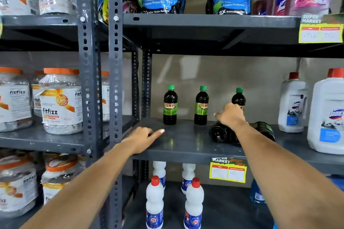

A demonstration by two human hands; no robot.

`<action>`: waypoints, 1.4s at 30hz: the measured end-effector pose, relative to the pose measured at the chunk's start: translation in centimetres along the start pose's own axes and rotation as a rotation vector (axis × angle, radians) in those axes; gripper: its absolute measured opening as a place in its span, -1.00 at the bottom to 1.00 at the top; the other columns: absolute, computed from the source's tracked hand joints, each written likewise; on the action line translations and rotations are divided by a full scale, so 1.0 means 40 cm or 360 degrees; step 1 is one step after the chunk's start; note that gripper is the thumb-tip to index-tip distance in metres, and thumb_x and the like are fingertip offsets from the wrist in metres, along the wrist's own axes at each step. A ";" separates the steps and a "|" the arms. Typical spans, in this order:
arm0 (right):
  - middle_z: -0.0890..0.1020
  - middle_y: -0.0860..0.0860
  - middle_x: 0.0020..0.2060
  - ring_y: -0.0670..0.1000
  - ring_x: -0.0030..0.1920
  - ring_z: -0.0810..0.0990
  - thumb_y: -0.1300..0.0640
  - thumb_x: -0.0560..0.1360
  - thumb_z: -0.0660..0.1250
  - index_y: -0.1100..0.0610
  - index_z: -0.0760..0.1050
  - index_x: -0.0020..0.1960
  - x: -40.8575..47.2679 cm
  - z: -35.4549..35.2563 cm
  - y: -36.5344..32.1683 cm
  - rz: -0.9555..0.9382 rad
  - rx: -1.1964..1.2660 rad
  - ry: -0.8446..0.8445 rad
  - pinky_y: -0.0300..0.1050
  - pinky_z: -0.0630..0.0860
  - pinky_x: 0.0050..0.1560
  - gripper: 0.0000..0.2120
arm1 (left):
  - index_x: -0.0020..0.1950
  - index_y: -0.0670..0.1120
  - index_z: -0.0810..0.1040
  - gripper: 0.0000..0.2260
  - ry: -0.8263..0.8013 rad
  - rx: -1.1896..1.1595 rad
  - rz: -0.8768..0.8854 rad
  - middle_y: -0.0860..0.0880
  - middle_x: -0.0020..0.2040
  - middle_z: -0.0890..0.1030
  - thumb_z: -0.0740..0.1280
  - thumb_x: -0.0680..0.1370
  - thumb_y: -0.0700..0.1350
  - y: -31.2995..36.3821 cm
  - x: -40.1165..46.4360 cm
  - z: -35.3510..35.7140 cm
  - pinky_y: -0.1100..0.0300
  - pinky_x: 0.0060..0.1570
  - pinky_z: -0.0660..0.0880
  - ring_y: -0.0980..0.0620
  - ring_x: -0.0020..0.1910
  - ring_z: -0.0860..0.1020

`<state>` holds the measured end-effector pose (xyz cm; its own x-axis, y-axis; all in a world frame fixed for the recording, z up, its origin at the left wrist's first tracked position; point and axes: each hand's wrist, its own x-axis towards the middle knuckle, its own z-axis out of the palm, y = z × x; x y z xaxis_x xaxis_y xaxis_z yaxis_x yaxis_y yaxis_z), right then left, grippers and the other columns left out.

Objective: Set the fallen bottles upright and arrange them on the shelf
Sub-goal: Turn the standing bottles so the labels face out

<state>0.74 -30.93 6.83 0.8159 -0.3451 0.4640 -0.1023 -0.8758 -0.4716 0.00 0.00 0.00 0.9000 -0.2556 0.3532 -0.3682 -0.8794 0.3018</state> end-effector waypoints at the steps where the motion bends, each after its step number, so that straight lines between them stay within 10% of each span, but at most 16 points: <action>1: 0.60 0.19 -0.10 0.22 -0.07 0.60 -0.01 0.41 0.47 0.26 0.47 -0.10 0.000 -0.001 0.000 0.0035 -0.0038 -0.0044 -0.04 0.56 -0.09 -0.65 | 0.05 -0.08 0.62 -0.26 -0.0066 -0.0026 -0.0047 -0.09 0.01 0.62 -0.03 0.46 0.49 -0.003 -0.002 -0.003 0.06 -0.04 0.46 -0.06 -0.01 0.57; 9: 0.62 0.14 0.09 0.12 -0.03 0.68 -0.17 0.29 0.53 0.22 0.55 0.16 0.034 -0.006 -0.036 0.0261 -0.0408 -0.0412 0.00 0.64 0.02 -0.39 | 0.59 -0.10 0.13 0.19 -0.0438 0.0313 0.0068 -0.05 0.59 0.17 -0.04 0.18 0.67 -0.005 -0.030 0.000 0.01 0.48 0.16 -0.06 0.55 0.16; 15: 0.44 0.23 0.36 0.23 0.14 0.61 -0.16 0.46 0.35 0.25 0.42 0.32 0.056 0.036 -0.037 0.0377 -0.0216 -0.0669 0.04 0.55 0.19 -0.39 | 0.60 -0.10 0.07 0.30 -0.0441 0.0407 0.0054 -0.07 0.61 0.13 -0.01 0.07 0.72 -0.004 -0.033 0.003 -0.03 0.49 0.15 -0.08 0.56 0.13; 20: 0.61 0.26 0.06 0.25 -0.33 0.63 -0.04 0.43 0.45 0.30 0.51 0.12 0.019 0.040 -0.029 0.0416 0.0196 -0.0500 0.14 0.66 -0.12 -0.54 | 0.60 -0.08 0.09 0.26 -0.0367 0.0498 0.0062 -0.06 0.60 0.15 -0.05 0.11 0.71 -0.001 -0.039 0.011 -0.04 0.47 0.19 -0.08 0.55 0.17; 28: 0.68 0.20 -0.06 0.21 -0.08 0.68 -0.09 0.26 0.55 0.25 0.57 0.02 -0.044 0.121 -0.074 0.0346 0.1006 -0.0167 -0.02 0.56 -0.24 -0.49 | 0.58 -0.07 0.14 0.24 -0.0269 0.0581 0.0055 -0.05 0.58 0.20 -0.10 0.11 0.71 0.004 -0.051 0.015 -0.06 0.43 0.25 -0.10 0.52 0.24; 42: 0.54 0.01 0.02 0.06 0.13 0.54 0.15 0.51 0.39 0.14 0.29 0.29 -0.115 0.259 -0.194 -0.0008 0.1434 -0.0423 -0.10 0.42 0.05 -0.57 | 0.58 -0.11 0.14 0.10 -0.0265 0.0410 0.0036 -0.06 0.57 0.24 0.15 0.27 0.62 0.010 -0.053 0.010 0.02 0.39 0.25 -0.09 0.50 0.26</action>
<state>3.71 -19.04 0.59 0.9297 -0.1563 0.3336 0.2901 -0.2473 -0.9245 -1.97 0.04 -0.98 0.9260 -0.3197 0.2008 -0.3362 -0.9403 0.0535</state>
